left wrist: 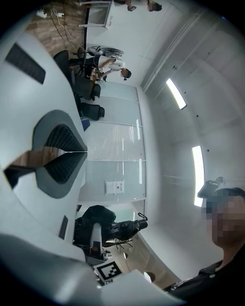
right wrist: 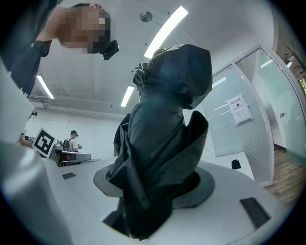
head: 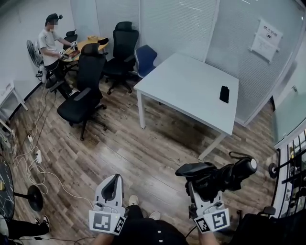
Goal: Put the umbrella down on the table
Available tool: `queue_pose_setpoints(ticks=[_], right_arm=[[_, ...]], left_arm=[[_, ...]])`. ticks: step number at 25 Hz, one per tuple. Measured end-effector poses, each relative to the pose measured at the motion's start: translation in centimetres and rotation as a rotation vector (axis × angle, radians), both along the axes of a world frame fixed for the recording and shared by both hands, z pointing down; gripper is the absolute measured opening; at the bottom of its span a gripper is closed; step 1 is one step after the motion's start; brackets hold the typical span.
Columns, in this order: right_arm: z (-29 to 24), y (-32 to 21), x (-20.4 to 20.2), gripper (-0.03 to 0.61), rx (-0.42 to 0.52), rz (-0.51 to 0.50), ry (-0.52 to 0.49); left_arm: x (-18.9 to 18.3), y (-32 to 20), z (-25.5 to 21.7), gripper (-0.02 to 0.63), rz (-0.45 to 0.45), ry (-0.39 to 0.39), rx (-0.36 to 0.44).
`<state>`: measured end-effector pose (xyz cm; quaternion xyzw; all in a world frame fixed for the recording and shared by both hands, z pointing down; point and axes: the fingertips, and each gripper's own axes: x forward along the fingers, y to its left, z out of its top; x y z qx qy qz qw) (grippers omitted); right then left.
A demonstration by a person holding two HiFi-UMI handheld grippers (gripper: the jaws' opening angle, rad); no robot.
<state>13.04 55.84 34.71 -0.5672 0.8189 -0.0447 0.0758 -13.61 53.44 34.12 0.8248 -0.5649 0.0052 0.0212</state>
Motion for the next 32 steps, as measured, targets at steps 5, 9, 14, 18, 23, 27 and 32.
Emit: queue_pose_setpoints(ticks=[5,9,14,18,23,27,32], right_arm=[[0.1,-0.8,0.3,0.261,0.001,-0.011,-0.025],[-0.1,-2.1,-0.3,0.261,-0.001,-0.011,-0.018],[-0.1,-5.1,-1.0,0.261,-0.018,0.013,0.004],[-0.6,-7.3,-1.4,0.261,-0.009,0.031,-0.007],[-1.1,-10.0,-1.8,0.261,0.006,0.057,-0.006],[-1.3,-12.0,-2.5,0.261,0.015,0.074,-0.002],[-1.4,-14.3,-3.4,0.261,0.013,0.089,0.006]], left_arm=[[0.3,-0.7,-0.1,0.018,-0.013,-0.002,0.02],[0.1,-2.4,0.0,0.018,0.005,0.002,0.017],[-0.6,-5.9,0.1,0.018,0.024,0.007,0.016],[-1.0,-8.6,-0.1,0.018,0.044,0.014,0.022],[-1.4,-11.8,-0.4,0.018,0.071,0.026,0.04],[-2.1,-14.2,-0.5,0.018,0.088,0.027,0.051],[-3.2,-16.9,-0.2,0.018,0.095,0.037,0.048]])
